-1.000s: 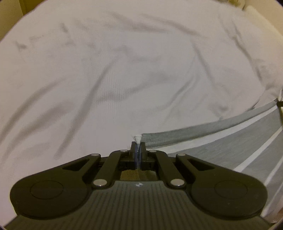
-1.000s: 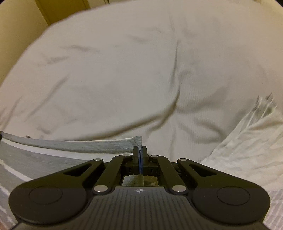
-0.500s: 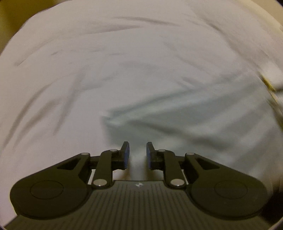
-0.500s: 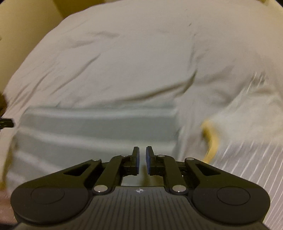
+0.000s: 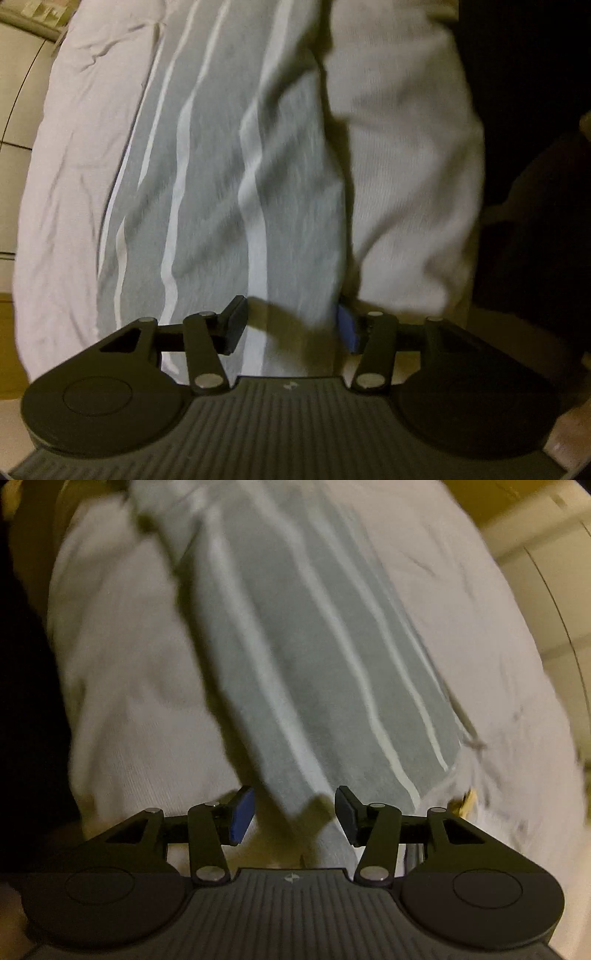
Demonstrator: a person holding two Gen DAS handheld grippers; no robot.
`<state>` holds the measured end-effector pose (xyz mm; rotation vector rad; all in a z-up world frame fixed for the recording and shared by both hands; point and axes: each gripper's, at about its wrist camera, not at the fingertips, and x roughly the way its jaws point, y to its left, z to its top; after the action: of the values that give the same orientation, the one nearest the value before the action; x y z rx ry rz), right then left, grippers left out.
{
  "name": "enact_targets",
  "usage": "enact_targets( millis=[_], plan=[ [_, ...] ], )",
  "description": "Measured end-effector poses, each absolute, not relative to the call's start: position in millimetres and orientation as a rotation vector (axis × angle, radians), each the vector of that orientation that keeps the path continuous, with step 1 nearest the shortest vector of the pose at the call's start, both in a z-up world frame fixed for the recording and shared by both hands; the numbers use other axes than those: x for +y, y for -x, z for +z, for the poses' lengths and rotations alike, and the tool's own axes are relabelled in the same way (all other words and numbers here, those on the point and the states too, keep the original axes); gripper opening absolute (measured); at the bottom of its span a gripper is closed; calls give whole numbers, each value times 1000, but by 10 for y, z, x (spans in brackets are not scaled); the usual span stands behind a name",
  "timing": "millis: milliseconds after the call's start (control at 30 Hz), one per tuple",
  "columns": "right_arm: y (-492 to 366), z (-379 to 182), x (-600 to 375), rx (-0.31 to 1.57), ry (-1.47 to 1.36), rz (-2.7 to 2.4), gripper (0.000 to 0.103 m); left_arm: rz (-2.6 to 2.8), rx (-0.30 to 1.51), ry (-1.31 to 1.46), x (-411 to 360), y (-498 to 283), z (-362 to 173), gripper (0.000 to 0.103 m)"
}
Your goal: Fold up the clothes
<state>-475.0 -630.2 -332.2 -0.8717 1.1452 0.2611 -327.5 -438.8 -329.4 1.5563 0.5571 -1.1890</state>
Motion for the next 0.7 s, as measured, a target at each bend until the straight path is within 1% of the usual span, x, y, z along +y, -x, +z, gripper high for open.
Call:
enact_targets(
  millis=[33,67,100,133,400,433,567,600,667,700],
  plan=[
    [4747,-3387,-6294,1147,907,273,43,-1172,578,-1565,-4380,3251,-3322,4],
    [4741,-3446,-6295,1153,934,283,37,-1153,601,-1568,-4370,3220,-3344,0],
    [4715,-3469,-6342,1176,921,276,13,-1136,629,-1543,-4349,3163,-3330,0],
    [4693,-3471,-6401,1197,904,256,0,-1135,660,-1505,-4328,3104,-3293,0],
    [4812,-3399,-6676,1265,857,210,0,-1204,677,-1467,-4198,3022,-3177,1],
    [4808,-3398,-6694,1276,846,201,0,-1208,689,-1470,-4185,3017,-3171,5],
    [4775,-3404,-6784,1354,802,158,0,-1188,738,-1464,-4050,2956,-3101,12],
    [4777,-3395,-6811,1363,793,145,0,-1175,751,-1460,-3999,2932,-3074,16],
    [4763,-3371,-6867,1389,756,117,7,-1148,776,-1447,-3897,2880,-3018,18],
    [4756,-3357,-6892,1400,738,104,12,-1122,789,-1430,-3844,2826,-2976,19]
  ],
)
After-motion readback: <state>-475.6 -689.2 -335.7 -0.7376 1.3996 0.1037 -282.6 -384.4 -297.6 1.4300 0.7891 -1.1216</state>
